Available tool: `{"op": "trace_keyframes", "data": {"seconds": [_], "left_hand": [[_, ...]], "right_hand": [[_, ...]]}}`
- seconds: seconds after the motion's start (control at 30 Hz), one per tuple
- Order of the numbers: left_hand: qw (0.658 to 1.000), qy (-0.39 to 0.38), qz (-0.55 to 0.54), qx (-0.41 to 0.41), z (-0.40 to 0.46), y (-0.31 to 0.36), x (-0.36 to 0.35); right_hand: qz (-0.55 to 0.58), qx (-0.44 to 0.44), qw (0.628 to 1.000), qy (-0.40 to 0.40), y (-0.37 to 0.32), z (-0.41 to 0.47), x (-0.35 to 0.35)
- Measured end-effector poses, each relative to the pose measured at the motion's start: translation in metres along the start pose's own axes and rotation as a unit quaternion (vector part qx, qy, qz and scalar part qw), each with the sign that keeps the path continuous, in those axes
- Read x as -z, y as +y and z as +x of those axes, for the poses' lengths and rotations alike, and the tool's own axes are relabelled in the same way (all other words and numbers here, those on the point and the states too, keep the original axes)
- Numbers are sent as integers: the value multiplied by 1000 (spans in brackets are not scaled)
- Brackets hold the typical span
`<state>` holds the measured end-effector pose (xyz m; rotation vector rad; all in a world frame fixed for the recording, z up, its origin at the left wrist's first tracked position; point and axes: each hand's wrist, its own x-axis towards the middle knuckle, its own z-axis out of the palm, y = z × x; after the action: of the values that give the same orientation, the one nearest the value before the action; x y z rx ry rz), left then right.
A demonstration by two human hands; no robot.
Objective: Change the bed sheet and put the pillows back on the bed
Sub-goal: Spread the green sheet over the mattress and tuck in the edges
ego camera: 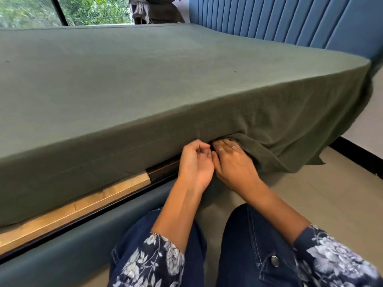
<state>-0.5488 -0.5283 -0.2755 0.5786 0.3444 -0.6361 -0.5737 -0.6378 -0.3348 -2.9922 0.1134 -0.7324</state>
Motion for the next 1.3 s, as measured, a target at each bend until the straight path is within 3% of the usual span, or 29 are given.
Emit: {"op": "trace_keyframes", "data": {"seconds": [0.07, 0.17, 0.27, 0.33, 0.47, 0.63, 0.7, 0.77, 0.8, 0.83, 0.9, 0.93, 0.97, 1.0, 1.07, 1.1, 1.13, 1.2, 1.23, 1.3], "left_hand": [[1000, -24, -2, 8, -3, 3, 2], [993, -37, 107, 41, -17, 6, 9], [973, -62, 209, 69, -32, 5, 14], [959, -70, 269, 51, -40, 8, 15], [909, -48, 414, -27, -51, 29, 24], [835, -27, 541, -103, -61, 54, 44], [812, -31, 573, -109, -61, 55, 46], [781, -53, 613, -107, -58, 51, 45], [769, -68, 627, -103, -57, 47, 42], [758, -83, 639, -99, -55, 42, 40], [736, -108, 660, -102, -50, 33, 35], [725, -118, 670, -110, -47, 28, 32], [711, -126, 680, -123, -43, 22, 29], [693, -134, 694, -143, -38, 17, 26], [647, -144, 729, -174, -28, 3, 19], [636, -141, 736, -181, -22, -3, 15], [641, -131, 735, -180, -16, -10, 11], [702, -92, 689, -154, -3, -23, 3], [748, -75, 646, -129, 3, -29, 0], [838, -66, 535, -85, 10, -40, -9]], "right_hand": [[16, -46, 999, -20, 8, 14, 11], [-10, -116, 990, -82, 15, 34, 19], [-4, -74, 979, -190, 25, 42, 24], [65, -54, 971, -222, 32, 40, 30], [194, -32, 972, -132, 46, 30, 25], [56, -123, 990, -49, 22, 18, 1], [14, -85, 995, -51, 20, 16, 2], [130, -55, 986, -88, 31, 14, 10], [265, -79, 955, -105, 37, 11, 18], [430, -125, 890, -87, 40, 7, 27], [688, -259, 674, 73, 49, -1, 33], [737, -331, 572, 142, 50, -7, 31], [724, -400, 528, 192, 50, -13, 27], [661, -468, 540, 230, 49, -18, 19], [530, -558, 594, 232, 45, -28, 6], [517, -585, 595, 193, 42, -32, 1], [550, -591, 569, 157, 43, -32, -4], [633, -585, 491, 130, 46, -24, -6], [646, -577, 479, 138, 49, -17, -6], [614, -571, 514, 182, 57, -4, -6]]}}
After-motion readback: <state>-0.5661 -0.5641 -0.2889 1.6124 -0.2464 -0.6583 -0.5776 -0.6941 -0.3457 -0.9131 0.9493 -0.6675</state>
